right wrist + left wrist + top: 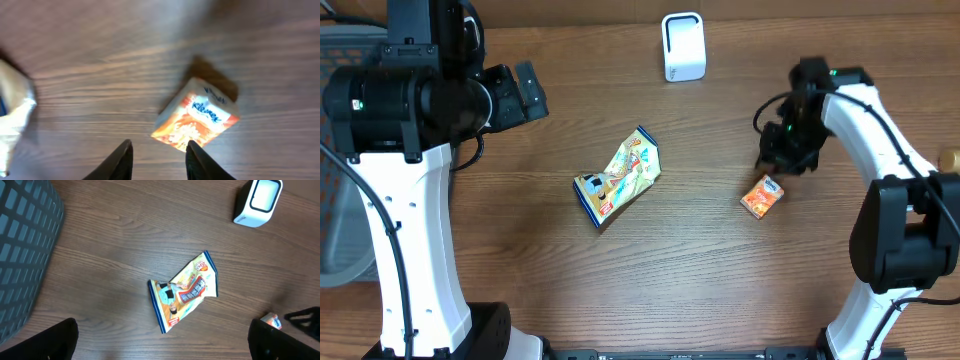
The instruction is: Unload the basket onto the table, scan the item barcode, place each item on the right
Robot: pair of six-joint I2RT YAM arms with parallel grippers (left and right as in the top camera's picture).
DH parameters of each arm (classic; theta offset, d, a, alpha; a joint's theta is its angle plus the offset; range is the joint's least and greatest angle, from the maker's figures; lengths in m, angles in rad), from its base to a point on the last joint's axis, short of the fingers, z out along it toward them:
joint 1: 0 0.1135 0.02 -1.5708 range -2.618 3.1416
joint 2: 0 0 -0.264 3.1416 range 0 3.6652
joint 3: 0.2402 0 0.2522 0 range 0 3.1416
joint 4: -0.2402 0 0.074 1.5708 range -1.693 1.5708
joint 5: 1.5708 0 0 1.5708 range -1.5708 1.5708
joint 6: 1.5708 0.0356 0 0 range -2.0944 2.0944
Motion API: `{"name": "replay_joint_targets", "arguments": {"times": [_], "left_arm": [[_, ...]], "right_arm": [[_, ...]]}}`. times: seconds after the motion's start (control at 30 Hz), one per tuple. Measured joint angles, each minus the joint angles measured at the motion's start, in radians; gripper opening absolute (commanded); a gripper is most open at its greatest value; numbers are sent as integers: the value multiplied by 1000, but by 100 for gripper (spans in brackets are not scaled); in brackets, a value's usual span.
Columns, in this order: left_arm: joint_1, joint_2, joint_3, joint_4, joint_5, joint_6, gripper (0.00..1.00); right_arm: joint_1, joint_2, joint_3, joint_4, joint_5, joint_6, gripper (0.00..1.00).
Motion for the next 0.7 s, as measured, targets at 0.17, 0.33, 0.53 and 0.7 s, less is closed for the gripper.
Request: {"name": "replay_joint_targets", "arguments": {"times": [0.17, 0.33, 0.53, 0.7], "left_arm": [[0, 0, 0, 0, 0, 0, 100], [0, 0, 0, 0, 0, 0, 100], [0, 0, 0, 0, 0, 0, 100], [0, 0, 0, 0, 0, 0, 100]], "right_arm": [[-8, 0, 82, -27, 60, 9, 58], [-40, 0, 76, -36, 110, 4, 59], [-45, 0, -43, 70, 154, 5, 62], [-45, 0, -171, 179, 151, -12, 57]]}}
